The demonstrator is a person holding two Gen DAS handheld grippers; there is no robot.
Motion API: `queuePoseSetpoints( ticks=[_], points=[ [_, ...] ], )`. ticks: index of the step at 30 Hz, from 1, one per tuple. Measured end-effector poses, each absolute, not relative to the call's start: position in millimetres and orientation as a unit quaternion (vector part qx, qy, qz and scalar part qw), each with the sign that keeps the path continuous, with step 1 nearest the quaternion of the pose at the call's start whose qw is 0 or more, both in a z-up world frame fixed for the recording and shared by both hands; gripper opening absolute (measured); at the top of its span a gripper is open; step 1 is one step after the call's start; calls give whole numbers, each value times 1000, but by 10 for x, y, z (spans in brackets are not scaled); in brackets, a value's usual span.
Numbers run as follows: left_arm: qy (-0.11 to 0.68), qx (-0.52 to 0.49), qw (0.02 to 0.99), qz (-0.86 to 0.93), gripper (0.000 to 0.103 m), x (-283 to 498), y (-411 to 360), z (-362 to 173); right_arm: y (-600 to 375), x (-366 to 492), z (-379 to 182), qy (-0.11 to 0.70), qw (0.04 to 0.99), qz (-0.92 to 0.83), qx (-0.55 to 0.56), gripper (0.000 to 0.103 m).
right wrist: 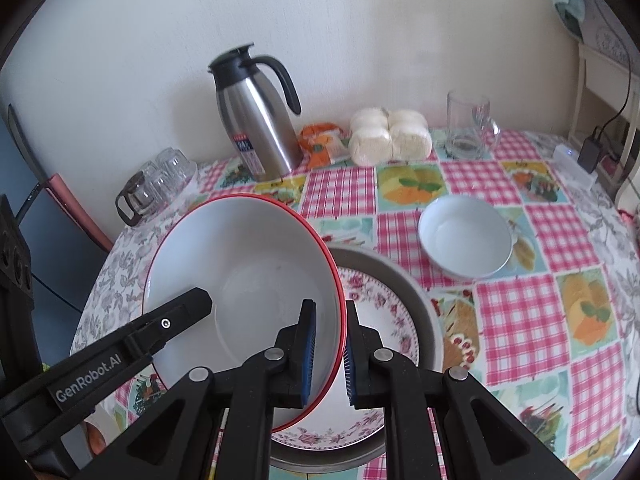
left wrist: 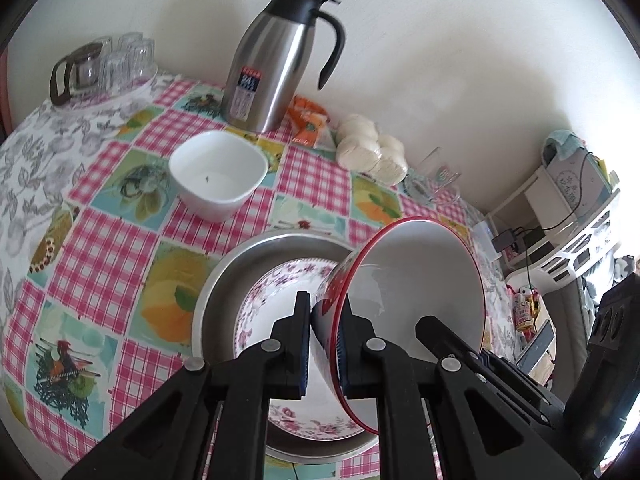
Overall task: Organize plates and bowls
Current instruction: 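Lift the red-rimmed bowl with the right tool over the floral plate, then lower the red-rimmed bowl onto the floral plate with the right tool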
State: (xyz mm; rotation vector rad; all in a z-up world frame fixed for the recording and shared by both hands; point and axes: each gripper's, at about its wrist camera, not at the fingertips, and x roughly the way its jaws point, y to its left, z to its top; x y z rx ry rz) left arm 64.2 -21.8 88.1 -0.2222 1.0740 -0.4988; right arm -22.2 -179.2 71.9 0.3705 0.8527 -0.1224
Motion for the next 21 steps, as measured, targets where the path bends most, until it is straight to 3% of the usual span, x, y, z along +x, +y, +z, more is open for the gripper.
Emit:
queuePoseSetpoints(
  ticks=[21],
  points=[
    [569, -95, 787, -219, 11, 759, -348, 352, -1916, -53, 159, 481, 850, -71, 205, 14]
  ],
)
